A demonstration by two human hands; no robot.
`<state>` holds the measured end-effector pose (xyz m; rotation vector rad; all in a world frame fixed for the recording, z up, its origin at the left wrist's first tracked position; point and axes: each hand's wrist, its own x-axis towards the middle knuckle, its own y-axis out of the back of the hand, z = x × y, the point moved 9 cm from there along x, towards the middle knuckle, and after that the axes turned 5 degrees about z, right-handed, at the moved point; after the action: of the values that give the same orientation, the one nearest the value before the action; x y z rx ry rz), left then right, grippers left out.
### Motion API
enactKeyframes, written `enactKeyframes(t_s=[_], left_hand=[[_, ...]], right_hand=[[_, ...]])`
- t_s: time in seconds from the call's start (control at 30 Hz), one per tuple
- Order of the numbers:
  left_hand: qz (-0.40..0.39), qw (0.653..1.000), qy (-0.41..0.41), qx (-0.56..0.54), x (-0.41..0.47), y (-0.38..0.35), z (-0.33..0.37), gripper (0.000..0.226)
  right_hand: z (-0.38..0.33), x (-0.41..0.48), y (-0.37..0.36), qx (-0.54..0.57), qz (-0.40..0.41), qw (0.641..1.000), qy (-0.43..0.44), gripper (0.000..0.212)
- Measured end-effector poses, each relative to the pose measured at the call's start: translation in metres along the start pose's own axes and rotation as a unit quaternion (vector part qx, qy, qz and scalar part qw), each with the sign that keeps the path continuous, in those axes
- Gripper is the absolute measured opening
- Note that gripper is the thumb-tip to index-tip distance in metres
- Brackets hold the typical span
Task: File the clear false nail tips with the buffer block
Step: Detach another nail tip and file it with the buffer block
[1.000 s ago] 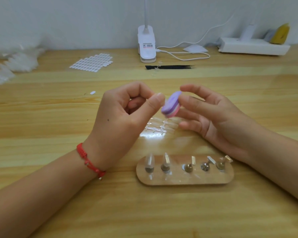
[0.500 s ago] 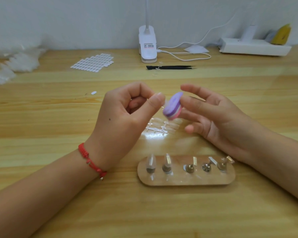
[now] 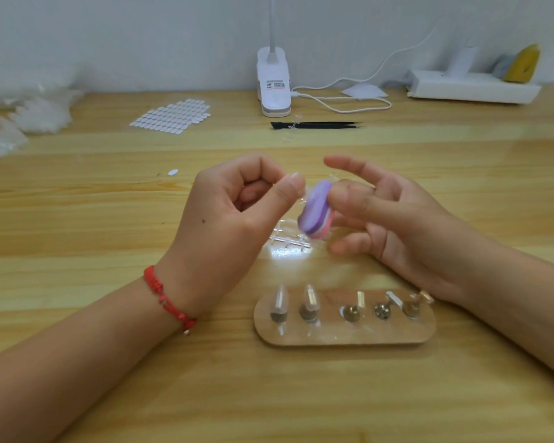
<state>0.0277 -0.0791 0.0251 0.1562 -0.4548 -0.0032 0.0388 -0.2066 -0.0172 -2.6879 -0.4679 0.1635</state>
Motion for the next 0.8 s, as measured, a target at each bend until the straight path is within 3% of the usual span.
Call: enactKeyframes(t_s=[0.17, 0.3, 0.5, 0.67, 0.8], left_hand=[[-0.027, 0.999, -0.016, 0.018, -0.002, -0.005, 0.004, 0.017], [-0.033, 0.999, -0.022, 0.032, -0.002, -0.006, 0.005, 0.017], [-0.066, 0.998, -0.009, 0.016, -0.006, -0.012, 0.004, 0.018], [-0.004, 0.999, 0.041, -0.025, 0.000, 0.000, -0.005, 0.020], [-0.019, 0.998, 0.045, -0.032, -0.001, -0.003, -0.005, 0.021]], right_hand=[[0.000, 0.001, 0.007, 0.036, 0.027, 0.999, -0.003, 0.056], [0.002, 0.000, 0.002, 0.004, 0.022, 1.000, -0.003, 0.057], [-0.002, 0.003, 0.021, 0.120, 0.093, 0.988, -0.030, 0.027], [0.002, -0.001, 0.007, -0.003, 0.050, 0.999, -0.017, 0.021], [-0.001, -0.003, 0.002, -0.128, 0.036, 0.991, 0.035, 0.005]])
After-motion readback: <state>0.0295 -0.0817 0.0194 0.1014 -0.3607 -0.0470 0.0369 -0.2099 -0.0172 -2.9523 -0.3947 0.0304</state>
